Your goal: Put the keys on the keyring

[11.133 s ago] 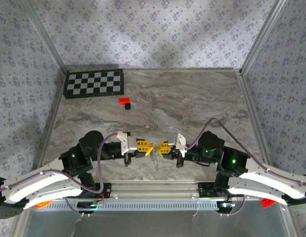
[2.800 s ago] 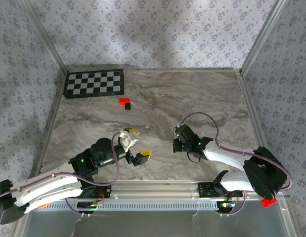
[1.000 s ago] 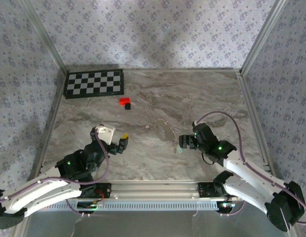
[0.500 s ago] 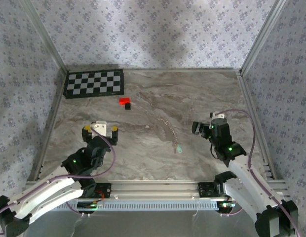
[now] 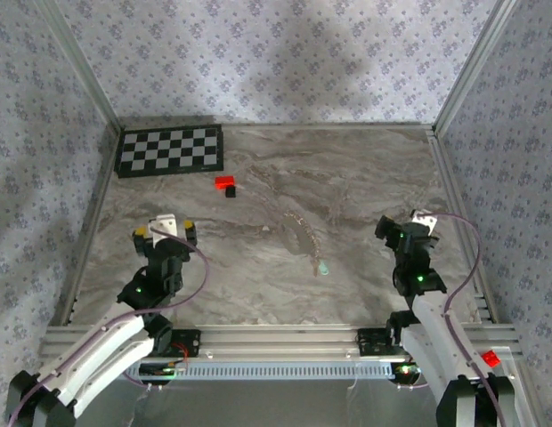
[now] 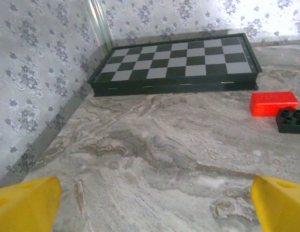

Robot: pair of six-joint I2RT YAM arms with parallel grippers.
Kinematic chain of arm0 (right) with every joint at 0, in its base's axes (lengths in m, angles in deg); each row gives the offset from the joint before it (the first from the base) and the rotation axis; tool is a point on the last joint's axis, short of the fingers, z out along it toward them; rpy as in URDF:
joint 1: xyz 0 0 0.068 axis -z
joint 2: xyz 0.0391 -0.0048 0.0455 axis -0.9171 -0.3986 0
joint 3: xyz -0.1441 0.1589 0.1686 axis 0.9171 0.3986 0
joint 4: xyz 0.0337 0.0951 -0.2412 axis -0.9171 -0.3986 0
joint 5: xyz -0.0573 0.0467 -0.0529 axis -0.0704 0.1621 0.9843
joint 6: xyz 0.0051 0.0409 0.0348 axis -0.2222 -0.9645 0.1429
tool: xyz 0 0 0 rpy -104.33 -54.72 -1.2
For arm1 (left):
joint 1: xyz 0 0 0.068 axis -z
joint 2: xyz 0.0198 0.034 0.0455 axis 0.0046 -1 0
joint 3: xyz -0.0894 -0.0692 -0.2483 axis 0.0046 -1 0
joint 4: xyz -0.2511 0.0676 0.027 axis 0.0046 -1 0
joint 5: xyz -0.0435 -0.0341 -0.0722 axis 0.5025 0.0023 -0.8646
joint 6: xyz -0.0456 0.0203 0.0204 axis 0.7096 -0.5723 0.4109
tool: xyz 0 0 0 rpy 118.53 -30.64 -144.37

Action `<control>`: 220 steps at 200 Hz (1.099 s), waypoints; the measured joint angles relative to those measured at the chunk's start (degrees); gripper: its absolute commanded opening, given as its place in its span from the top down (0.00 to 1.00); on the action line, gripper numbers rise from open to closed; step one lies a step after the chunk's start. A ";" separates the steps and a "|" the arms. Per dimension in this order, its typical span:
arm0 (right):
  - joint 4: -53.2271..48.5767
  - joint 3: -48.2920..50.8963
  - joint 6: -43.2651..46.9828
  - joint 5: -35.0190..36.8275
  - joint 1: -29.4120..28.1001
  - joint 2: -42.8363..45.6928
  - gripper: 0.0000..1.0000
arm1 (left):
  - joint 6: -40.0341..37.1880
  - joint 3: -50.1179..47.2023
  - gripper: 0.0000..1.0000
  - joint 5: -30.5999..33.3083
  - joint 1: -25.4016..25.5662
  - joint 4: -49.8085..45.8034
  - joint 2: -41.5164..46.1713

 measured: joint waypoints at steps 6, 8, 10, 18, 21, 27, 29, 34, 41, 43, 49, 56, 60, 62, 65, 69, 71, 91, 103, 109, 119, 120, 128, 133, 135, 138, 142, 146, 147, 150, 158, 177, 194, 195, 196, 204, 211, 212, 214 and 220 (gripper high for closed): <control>0.98 0.37 0.22 0.26 0.15 0.24 0.00 | -0.44 0.00 0.00 -0.42 -1.05 1.14 -0.79; 1.29 0.48 0.37 0.37 0.17 0.31 0.00 | -0.59 0.00 0.00 -0.52 -1.27 1.40 -0.96; 1.60 0.61 0.61 0.46 0.20 0.37 0.00 | -0.79 0.00 0.00 -0.59 -1.66 1.79 -1.29; 3.30 1.25 1.36 0.90 0.24 0.48 0.00 | -1.44 0.00 0.00 -0.96 -3.10 3.26 -2.54; 4.17 1.62 1.73 1.05 0.24 0.57 0.00 | -1.62 -0.02 0.00 -1.05 -3.54 3.76 -2.93; 5.86 2.36 2.34 1.36 0.24 0.57 0.00 | -2.10 -0.26 0.00 -1.18 -4.72 5.49 -4.07; 6.45 2.73 2.47 1.46 0.24 0.57 0.00 | -2.14 -0.42 0.00 -1.14 -5.20 6.10 -4.48; 8.11 3.61 2.84 1.79 0.24 0.57 0.00 | -2.34 -0.76 0.00 -1.36 -6.21 7.37 -5.38; 10.56 5.16 3.43 2.25 0.24 0.44 0.00 | -2.49 -1.31 0.00 -1.77 -7.67 8.85 -6.56; 11.34 5.68 3.67 2.38 0.26 0.31 0.00 | -2.49 -1.55 0.00 -1.90 -8.31 9.40 -6.97; 13.31 6.97 4.24 2.54 0.31 -0.04 0.00 | -2.47 -2.08 0.00 -2.47 -9.84 10.51 -8.04; 15.50 8.39 5.16 2.69 0.35 -0.79 0.00 | -2.38 -2.75 0.00 -3.13 -11.63 11.76 -9.75; 16.68 9.16 5.81 2.75 0.35 -1.46 0.00 | -2.21 -3.08 0.00 -3.50 -12.63 12.22 -10.67; 17.14 9.44 6.12 2.75 0.35 -1.75 0.01 | -2.10 -3.23 0.00 -3.65 -13.07 12.48 -11.10; 17.70 9.75 6.78 2.75 0.35 -2.34 0.01 | -1.95 -3.45 0.00 -3.80 -13.68 12.85 -11.74; 18.45 10.05 7.48 2.75 0.35 -3.32 0.00 | -1.73 -3.65 0.00 -4.02 -14.27 13.20 -12.44; 18.82 10.16 7.98 2.75 0.39 -3.89 0.01 | -1.68 -3.74 0.00 -4.15 -14.67 13.49 -12.92; 22.60 10.25 10.95 2.69 0.44 -8.81 0.01 | -0.68 -4.13 0.00 -5.27 -16.96 16.55 -17.25; 24.74 10.25 12.33 2.40 0.44 -10.93 0.00 | -0.17 -4.11 0.00 -5.79 -17.94 18.16 -19.93; 26.05 10.23 12.96 2.19 0.44 -12.00 0.00 | -0.02 -4.11 0.00 -5.97 -18.27 18.84 -21.11; 27.78 10.21 13.84 1.79 0.44 -13.57 0.00 | -0.04 -4.00 0.00 -6.23 -18.69 20.02 -23.26; 27.89 10.21 13.90 1.77 0.44 -13.68 0.00 | -0.04 -4.00 0.00 -6.27 -18.75 20.22 -23.50; 28.89 10.12 14.36 1.42 0.44 -14.75 0.00 | -0.09 -3.78 0.00 -6.34 -18.93 21.11 -25.07; 29.42 9.99 14.60 1.27 0.44 -15.45 0.00 | -0.07 -3.67 0.00 -6.38 -18.99 21.86 -26.12; 29.57 9.92 14.73 1.22 0.44 -15.72 0.00 | -0.09 -3.61 0.00 -6.40 -19.04 22.14 -26.47; 29.83 9.79 14.80 1.20 0.44 -16.15 0.00 | -0.07 -3.41 0.00 -6.51 -19.17 22.58 -27.19; 30.27 9.64 14.99 1.14 0.44 -16.72 0.00 | -0.09 -3.28 0.00 -6.54 -19.23 23.08 -27.74; 30.69 9.46 15.08 0.98 0.44 -17.29 0.00 | -0.11 -3.04 0.00 -6.64 -19.32 23.93 -28.63; 30.84 9.40 15.15 0.96 0.44 -17.49 0.00 | -0.11 -2.99 0.00 -6.67 -19.32 24.09 -28.76; 31.23 9.29 15.19 0.87 0.46 -17.92 0.00 | -0.13 -2.82 0.00 -6.78 -19.37 24.70 -29.35; 32.28 8.94 15.41 0.57 0.44 -19.19 0.00 | -0.13 -2.36 0.00 -7.02 -19.65 26.49 -31.01; 35.04 7.93 15.43 -0.46 1.01 -22.75 0.00 | -0.39 -1.07 0.00 -7.78 -20.39 29.79 -34.29; 38.16 7.32 15.39 -1.77 2.58 -25.99 0.00 | -1.16 -0.22 0.00 -8.50 -20.70 33.48 -36.92; 38.27 7.30 15.39 -1.81 2.64 -26.10 0.00 | -1.20 -0.20 0.00 -8.50 -20.70 33.66 -37.00; 38.51 7.23 15.37 -1.86 2.80 -26.36 0.00 | -1.27 -0.15 0.00 -8.61 -20.72 34.05 -37.22; 40.00 7.06 15.39 -2.47 3.45 -27.78 0.00 | -1.95 -0.15 0.00 -9.03 -20.79 36.37 -38.42; 41.27 6.91 15.41 -3.10 3.89 -29.00 0.00 | -2.56 -0.13 0.00 -9.35 -20.79 38.05 -39.43; 41.40 6.88 15.43 -3.17 3.91 -29.14 0.00 | -2.73 -0.13 0.00 -9.40 -20.79 38.45 -39.65; 41.75 6.84 15.41 -3.37 4.02 -29.44 0.00 | -2.91 -0.13 0.00 -9.49 -20.79 38.95 -39.98; 42.75 6.73 15.43 -3.85 4.26 -30.38 0.00 | -3.39 -0.09 0.00 -9.70 -20.81 39.98 -40.74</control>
